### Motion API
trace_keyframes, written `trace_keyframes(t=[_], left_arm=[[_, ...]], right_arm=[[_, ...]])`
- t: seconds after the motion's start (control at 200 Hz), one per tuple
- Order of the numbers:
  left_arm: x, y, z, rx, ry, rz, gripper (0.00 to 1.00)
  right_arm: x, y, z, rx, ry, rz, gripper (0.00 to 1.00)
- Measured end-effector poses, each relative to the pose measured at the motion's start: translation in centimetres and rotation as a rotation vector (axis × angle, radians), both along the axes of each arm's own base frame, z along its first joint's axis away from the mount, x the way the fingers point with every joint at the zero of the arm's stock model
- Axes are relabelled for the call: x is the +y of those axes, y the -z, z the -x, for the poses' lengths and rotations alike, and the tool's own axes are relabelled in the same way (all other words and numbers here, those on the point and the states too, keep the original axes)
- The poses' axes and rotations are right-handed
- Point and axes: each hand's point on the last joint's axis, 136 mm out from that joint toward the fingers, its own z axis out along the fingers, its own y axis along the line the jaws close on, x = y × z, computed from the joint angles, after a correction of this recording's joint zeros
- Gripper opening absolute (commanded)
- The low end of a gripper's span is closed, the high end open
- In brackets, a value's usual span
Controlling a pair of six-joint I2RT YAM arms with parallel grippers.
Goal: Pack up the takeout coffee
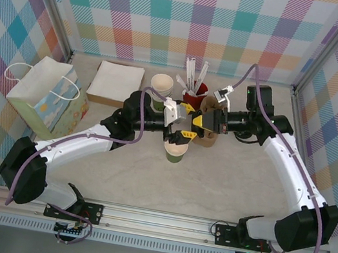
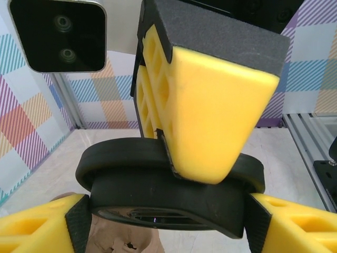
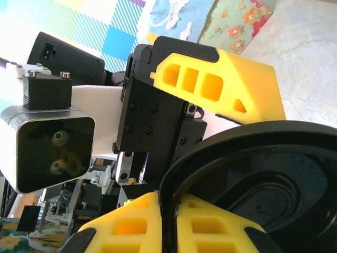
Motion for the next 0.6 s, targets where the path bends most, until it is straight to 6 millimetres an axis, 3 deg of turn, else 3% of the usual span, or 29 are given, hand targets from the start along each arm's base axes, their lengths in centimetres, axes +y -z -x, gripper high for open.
trace_keyframes(t=[0.37,0.6], left_arm=[[0.1,0.6,-0.1,0.002,-0.006,-0.037,0.67],[0.2,1.3,0.0,0.015,-0.002,-0.065,0.66]], right_arm=[[0.2,0.7,-0.2,0.027,-0.002,0.017,0.15],[0.6,1.6,0.0,0.047,-0.018,0.041,0.27]])
